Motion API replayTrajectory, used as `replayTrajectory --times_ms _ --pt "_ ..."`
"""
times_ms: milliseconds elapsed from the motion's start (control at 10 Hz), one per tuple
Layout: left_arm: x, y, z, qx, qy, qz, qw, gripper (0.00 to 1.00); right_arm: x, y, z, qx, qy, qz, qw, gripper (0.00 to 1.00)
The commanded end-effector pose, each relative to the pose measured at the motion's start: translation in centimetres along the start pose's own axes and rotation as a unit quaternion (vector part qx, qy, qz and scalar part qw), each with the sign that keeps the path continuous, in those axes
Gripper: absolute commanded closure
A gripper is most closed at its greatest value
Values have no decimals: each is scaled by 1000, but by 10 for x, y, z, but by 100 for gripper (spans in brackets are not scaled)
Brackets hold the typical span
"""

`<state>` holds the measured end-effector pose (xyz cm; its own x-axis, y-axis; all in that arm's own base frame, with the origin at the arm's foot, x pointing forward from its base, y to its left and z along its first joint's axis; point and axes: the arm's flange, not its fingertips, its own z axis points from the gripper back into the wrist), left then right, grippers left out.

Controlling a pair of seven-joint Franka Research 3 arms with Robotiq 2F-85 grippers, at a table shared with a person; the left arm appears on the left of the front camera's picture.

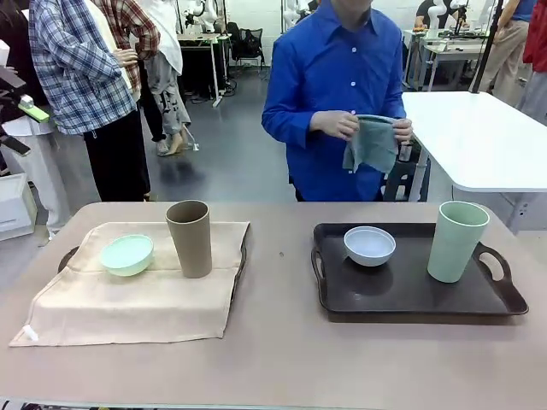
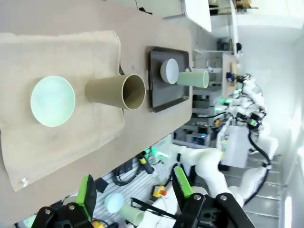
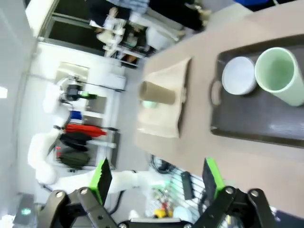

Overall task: Set up a tray with a mat and arrange the tableware.
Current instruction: Pick up the Picnic Bowl and Reusable plastic cup from the Handle tray in front of the human's position and hold them in the air.

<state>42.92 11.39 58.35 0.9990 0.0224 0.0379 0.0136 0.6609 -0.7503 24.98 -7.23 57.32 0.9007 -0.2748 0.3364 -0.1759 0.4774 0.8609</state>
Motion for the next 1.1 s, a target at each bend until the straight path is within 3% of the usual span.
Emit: replayTrajectory --times_ms 0,300,400,500,900,1000 --pt "-10 10 -11 -32 29 46 998 14 -18 -37 -2 59 22 -38 997 0" --pt "-20 29 -10 -35 36 101 994 14 -27 -68 13 86 38 -97 991 0" --pt "-22 25 -16 8 29 75 997 14 -26 -60 7 -3 60 -91 994 0" --pt "-17 32 -15 -29 40 82 995 14 -8 -55 25 87 31 -88 992 0" --pt "-17 32 -15 -24 41 84 995 14 -10 -58 24 72 35 -100 992 0" --pt "-12 43 -13 -60 36 122 990 14 -1 -69 27 108 41 -129 985 0"
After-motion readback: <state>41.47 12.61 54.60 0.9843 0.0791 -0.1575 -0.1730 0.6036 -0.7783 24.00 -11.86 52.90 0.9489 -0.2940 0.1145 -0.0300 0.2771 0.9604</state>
